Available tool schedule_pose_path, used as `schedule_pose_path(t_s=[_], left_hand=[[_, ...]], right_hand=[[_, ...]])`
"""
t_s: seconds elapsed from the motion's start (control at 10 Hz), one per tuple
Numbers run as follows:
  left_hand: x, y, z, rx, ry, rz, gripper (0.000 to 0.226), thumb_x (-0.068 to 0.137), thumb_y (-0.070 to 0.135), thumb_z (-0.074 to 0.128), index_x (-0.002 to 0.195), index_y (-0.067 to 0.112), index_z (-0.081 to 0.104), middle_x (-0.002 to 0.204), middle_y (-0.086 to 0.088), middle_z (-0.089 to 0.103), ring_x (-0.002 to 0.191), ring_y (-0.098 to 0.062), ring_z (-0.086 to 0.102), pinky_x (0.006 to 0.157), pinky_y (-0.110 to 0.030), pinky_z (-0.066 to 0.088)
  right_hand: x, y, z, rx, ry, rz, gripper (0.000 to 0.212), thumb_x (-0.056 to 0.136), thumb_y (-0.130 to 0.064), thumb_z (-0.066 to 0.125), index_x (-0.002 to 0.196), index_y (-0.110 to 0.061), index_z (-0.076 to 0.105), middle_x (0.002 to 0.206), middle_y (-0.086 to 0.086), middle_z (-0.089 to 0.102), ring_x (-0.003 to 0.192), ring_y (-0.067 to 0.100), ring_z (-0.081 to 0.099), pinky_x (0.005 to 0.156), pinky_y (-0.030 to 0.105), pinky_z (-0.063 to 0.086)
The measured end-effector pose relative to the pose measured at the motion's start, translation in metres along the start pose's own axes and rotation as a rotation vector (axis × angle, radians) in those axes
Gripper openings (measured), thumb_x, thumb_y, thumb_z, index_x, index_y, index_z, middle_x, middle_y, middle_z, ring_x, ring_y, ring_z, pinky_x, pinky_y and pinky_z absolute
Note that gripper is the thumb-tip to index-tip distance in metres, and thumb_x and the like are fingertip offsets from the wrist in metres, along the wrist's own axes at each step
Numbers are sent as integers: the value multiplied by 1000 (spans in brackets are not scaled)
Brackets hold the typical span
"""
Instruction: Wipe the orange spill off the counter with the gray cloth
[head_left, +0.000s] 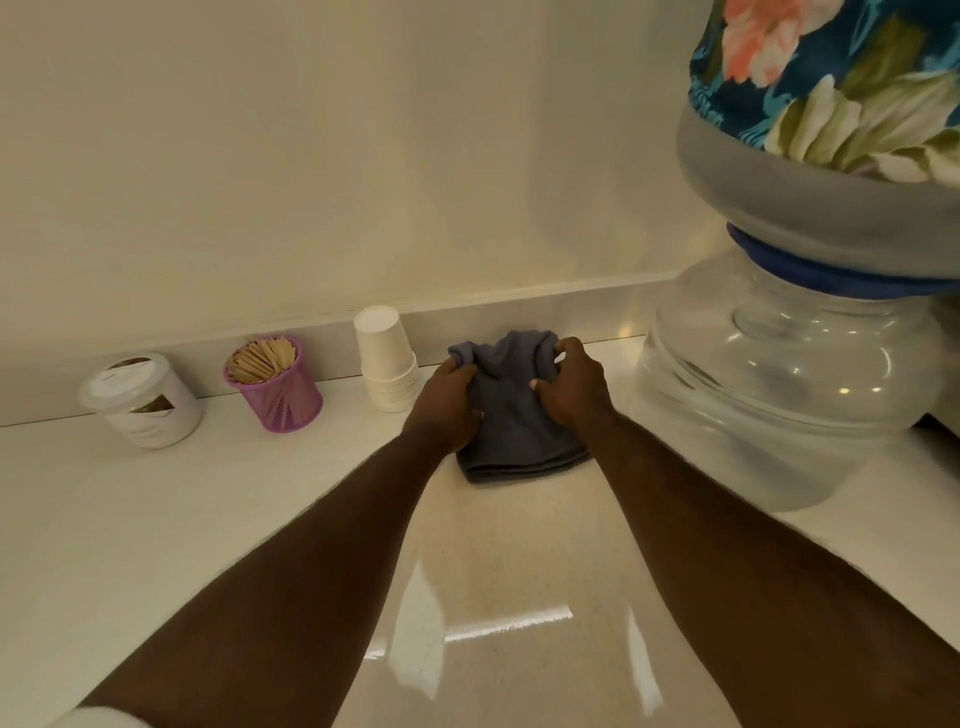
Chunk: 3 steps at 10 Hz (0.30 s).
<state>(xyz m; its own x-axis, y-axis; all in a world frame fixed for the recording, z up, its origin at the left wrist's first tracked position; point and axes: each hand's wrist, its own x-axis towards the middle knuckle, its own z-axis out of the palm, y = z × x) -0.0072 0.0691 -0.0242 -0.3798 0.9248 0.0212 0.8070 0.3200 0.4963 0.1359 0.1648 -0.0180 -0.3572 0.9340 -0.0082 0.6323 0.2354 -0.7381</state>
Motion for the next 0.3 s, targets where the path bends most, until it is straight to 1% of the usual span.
schedule_pose_path(t_s=[0.1, 0.2, 0.3], left_hand=[[-3, -1, -4, -8, -84, -12, 52, 88, 19, 62, 138, 14, 46, 152, -13, 35, 136, -30, 40, 111, -38, 34], [-16, 2, -11, -1, -69, 36, 35, 95, 14, 51, 129, 13, 57, 154, -14, 36, 146, -28, 23, 118, -40, 20], [-33, 5, -19, -80, 78, 83, 33, 96, 8, 47, 126, 13, 60, 155, -12, 34, 149, -26, 12, 117, -36, 17]], right_hand=[[-5, 0, -1, -27, -16, -6, 57, 87, -11, 71, 136, -7, 42, 134, 18, 59, 122, 35, 57, 103, 42, 48], [-27, -3, -3, -134, 32, -90, 68, 88, -19, 72, 145, -9, 37, 148, 14, 46, 136, 32, 44, 113, 43, 39], [-46, -10, -4, -236, 73, -139, 70, 93, -25, 66, 150, -10, 30, 159, 11, 31, 146, 30, 30, 118, 44, 32]])
